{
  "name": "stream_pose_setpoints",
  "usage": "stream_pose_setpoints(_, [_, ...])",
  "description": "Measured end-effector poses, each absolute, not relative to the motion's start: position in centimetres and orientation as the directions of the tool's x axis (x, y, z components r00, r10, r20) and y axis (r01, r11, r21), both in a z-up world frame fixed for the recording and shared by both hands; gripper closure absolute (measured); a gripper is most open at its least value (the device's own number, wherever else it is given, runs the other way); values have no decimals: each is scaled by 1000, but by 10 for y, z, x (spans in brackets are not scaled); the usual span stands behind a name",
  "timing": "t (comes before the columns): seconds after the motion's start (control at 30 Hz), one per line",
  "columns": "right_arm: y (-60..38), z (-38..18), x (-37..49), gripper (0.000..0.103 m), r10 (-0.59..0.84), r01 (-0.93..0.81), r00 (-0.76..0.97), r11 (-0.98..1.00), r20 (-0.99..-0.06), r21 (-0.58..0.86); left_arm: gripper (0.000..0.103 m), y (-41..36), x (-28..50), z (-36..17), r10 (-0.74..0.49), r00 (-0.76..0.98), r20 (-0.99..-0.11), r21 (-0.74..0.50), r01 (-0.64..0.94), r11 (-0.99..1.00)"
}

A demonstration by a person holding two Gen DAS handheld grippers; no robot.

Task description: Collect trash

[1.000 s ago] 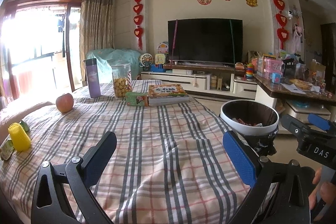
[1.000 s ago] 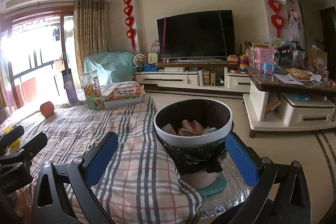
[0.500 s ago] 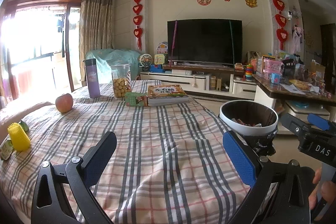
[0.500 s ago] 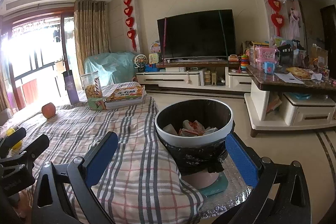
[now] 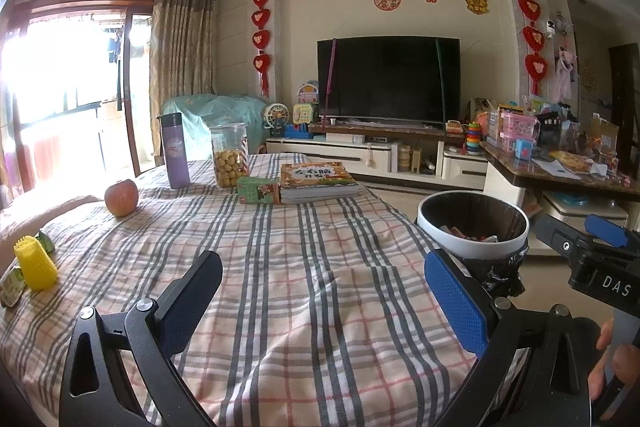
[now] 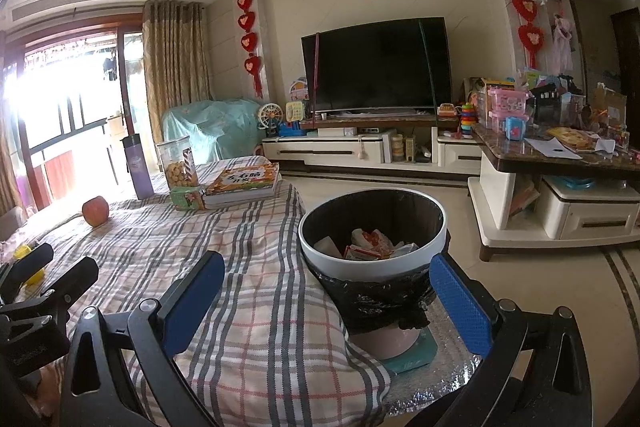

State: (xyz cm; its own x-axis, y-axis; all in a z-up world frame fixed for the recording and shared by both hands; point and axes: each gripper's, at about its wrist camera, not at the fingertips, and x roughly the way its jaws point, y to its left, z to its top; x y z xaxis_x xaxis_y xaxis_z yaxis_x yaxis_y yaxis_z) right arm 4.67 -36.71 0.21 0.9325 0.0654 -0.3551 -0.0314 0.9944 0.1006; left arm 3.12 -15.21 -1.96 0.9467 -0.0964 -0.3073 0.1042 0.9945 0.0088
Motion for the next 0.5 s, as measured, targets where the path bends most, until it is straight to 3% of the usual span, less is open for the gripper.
stream_pose_setpoints(0.5, [-366,2,47,0,67,-33,933,994,-354,101,1,-149,34,-21,-108,944,-311,5,115,993])
